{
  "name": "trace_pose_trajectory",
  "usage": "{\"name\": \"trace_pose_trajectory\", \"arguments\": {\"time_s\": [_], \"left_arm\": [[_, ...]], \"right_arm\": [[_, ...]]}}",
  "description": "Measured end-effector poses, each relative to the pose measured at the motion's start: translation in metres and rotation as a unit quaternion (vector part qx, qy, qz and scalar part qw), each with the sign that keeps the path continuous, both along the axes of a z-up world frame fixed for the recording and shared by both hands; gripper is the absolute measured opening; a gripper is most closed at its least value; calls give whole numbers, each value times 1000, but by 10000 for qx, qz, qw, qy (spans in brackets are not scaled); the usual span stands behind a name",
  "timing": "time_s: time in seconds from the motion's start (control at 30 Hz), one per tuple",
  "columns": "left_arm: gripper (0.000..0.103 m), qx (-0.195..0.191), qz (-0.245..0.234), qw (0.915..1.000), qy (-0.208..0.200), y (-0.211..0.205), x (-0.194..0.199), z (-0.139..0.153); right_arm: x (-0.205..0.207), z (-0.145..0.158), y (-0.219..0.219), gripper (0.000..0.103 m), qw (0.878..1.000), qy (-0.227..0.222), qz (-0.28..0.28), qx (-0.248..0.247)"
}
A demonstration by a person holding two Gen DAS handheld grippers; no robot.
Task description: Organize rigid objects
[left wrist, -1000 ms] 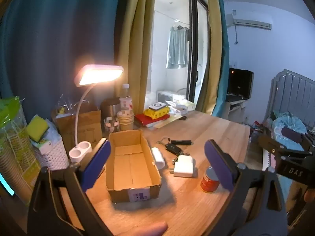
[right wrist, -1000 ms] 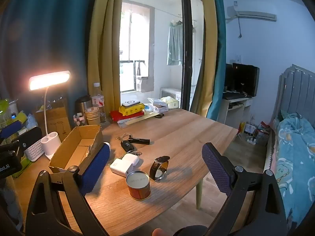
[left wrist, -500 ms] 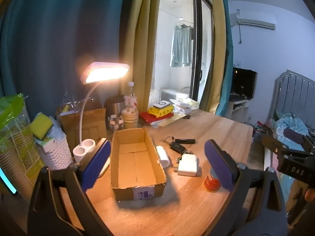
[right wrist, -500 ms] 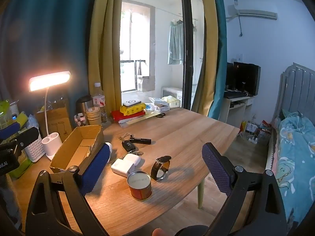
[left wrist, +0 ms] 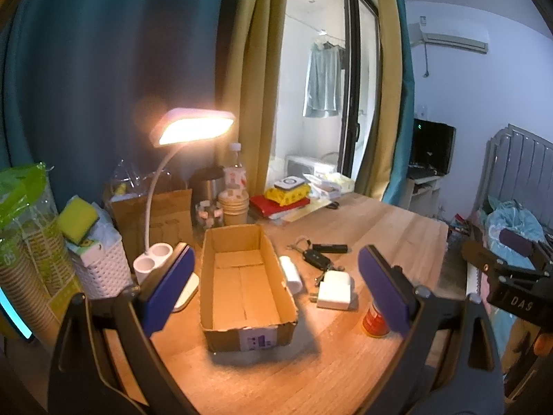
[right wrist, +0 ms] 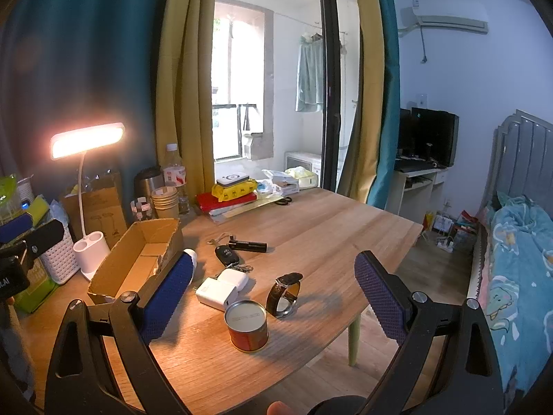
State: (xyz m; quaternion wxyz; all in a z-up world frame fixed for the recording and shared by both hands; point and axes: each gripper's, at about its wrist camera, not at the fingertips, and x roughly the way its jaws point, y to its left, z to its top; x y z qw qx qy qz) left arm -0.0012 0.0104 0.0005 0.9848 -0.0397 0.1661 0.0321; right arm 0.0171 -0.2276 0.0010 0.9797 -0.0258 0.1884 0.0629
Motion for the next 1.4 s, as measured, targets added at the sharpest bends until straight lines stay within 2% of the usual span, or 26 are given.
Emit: {"name": "trace_pose_trajectory", "arguments": {"time_s": [1.4], "left_arm": [[96,-52,68,10000,25,4,-2,2]], "right_arm": [[0,-13,7,97,10000,56,61,-2]]}}
